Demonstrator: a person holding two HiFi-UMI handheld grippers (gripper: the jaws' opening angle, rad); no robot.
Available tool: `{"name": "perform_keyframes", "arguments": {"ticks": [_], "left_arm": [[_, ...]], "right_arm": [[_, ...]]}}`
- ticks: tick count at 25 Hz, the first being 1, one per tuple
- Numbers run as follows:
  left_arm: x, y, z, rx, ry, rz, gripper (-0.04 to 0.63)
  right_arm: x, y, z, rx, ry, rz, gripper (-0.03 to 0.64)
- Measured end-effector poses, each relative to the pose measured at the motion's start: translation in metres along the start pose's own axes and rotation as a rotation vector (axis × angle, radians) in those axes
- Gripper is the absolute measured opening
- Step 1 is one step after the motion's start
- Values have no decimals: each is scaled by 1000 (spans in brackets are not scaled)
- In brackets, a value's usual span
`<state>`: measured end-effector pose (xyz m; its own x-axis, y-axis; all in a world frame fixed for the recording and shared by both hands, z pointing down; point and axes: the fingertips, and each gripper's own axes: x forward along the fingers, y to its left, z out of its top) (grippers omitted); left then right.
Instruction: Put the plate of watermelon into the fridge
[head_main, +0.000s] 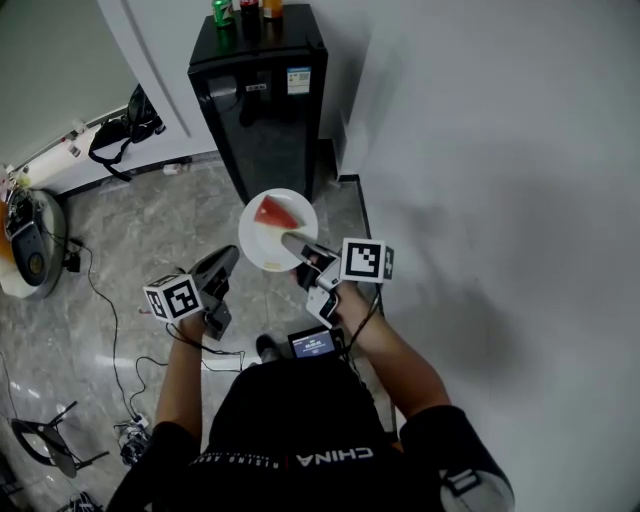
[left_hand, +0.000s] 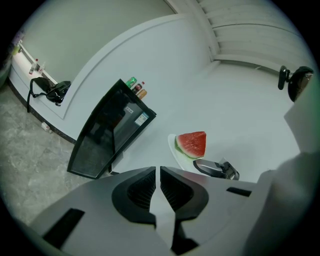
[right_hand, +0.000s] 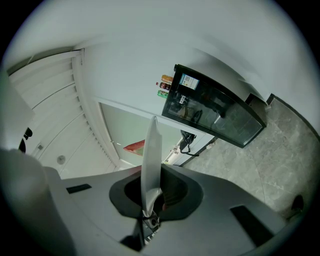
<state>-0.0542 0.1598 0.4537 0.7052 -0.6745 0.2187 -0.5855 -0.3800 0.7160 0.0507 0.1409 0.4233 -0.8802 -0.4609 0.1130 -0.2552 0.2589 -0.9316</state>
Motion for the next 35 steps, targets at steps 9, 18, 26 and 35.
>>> {"name": "perform_keyframes", "arguments": {"ticks": [9,18,26,35], "left_arm": [[15,4,-9,-15,13,35,17],[51,-5,-14,-38,8,66,98],[51,-2,-17,-44,-4,134,159],[72,52,14,-40,14,148,186]], "right_arm": [[-13,-9,10,5,0,-3,23],[-29,-24,40,55,6,38,23],[-36,-36,54,44,28,36,23],[-1,-58,81,43,16,-4,23]]}}
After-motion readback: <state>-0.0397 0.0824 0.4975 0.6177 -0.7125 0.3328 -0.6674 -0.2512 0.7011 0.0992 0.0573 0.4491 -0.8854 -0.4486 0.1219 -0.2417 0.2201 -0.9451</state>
